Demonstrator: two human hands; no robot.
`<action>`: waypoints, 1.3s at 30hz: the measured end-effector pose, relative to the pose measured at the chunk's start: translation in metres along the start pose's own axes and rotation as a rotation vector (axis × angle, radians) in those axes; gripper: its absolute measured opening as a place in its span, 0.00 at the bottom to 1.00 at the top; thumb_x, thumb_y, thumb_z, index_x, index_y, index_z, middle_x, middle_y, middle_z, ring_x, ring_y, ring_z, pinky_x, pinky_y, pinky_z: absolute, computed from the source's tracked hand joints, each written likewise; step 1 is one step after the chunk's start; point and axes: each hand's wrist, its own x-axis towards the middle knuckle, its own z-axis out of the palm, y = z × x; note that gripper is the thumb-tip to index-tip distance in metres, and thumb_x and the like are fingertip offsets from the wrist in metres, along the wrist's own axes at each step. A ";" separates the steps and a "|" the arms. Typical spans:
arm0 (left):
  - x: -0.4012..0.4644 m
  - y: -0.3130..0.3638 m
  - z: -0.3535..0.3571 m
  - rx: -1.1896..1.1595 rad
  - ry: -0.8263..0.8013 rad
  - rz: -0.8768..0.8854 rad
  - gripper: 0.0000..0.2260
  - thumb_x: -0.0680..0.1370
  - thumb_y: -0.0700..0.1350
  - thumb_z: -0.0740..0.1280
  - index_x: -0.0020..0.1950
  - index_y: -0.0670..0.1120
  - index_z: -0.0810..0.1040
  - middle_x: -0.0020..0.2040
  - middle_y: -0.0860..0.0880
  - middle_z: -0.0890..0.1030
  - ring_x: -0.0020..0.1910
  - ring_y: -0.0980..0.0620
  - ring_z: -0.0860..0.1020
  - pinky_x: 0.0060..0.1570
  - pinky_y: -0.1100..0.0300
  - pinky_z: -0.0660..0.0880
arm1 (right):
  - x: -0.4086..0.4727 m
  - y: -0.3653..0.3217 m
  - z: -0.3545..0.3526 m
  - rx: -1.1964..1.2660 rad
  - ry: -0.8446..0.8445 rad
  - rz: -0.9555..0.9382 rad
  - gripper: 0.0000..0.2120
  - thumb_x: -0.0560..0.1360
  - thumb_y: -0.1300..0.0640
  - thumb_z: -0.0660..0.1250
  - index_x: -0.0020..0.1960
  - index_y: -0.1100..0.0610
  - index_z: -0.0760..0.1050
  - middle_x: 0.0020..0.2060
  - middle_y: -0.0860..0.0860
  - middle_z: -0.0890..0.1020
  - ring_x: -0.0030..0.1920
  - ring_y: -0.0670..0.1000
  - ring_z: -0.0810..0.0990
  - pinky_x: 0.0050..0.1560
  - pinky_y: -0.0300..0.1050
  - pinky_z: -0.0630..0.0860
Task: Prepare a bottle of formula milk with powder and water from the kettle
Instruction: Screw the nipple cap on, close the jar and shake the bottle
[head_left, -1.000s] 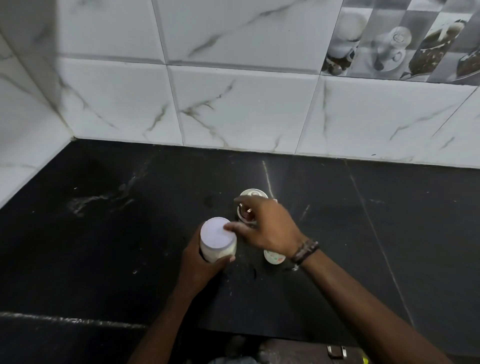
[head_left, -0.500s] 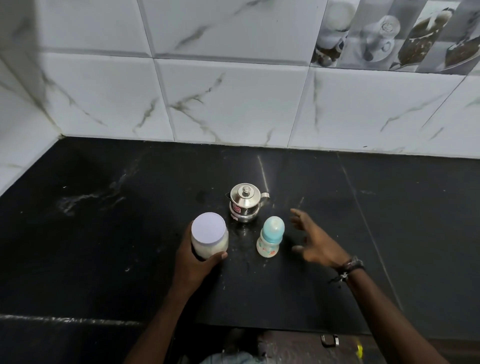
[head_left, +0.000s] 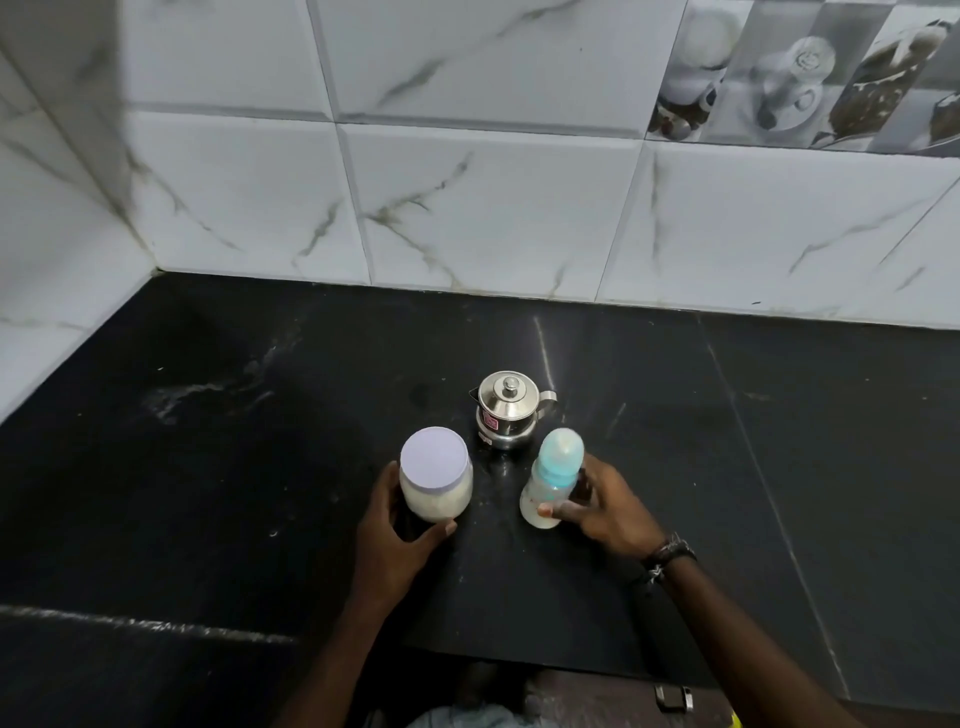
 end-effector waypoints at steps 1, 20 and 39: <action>-0.001 -0.002 0.000 -0.004 0.002 -0.008 0.45 0.61 0.46 0.82 0.74 0.50 0.65 0.70 0.54 0.73 0.69 0.56 0.71 0.69 0.48 0.70 | -0.001 -0.006 -0.001 0.085 0.016 -0.009 0.25 0.68 0.59 0.79 0.62 0.56 0.75 0.54 0.51 0.85 0.55 0.50 0.84 0.59 0.54 0.80; -0.008 -0.010 0.005 0.061 0.065 0.002 0.39 0.64 0.36 0.81 0.71 0.48 0.69 0.67 0.50 0.76 0.66 0.57 0.74 0.64 0.62 0.72 | -0.017 -0.102 -0.029 0.496 0.165 -0.071 0.18 0.71 0.55 0.70 0.58 0.61 0.79 0.45 0.55 0.88 0.43 0.51 0.87 0.37 0.43 0.83; -0.009 -0.010 0.005 0.098 0.079 0.035 0.37 0.65 0.38 0.80 0.71 0.49 0.70 0.66 0.51 0.77 0.64 0.56 0.76 0.62 0.59 0.74 | -0.020 -0.113 -0.032 0.534 0.238 -0.039 0.18 0.71 0.55 0.72 0.59 0.62 0.79 0.48 0.57 0.87 0.49 0.57 0.87 0.44 0.50 0.84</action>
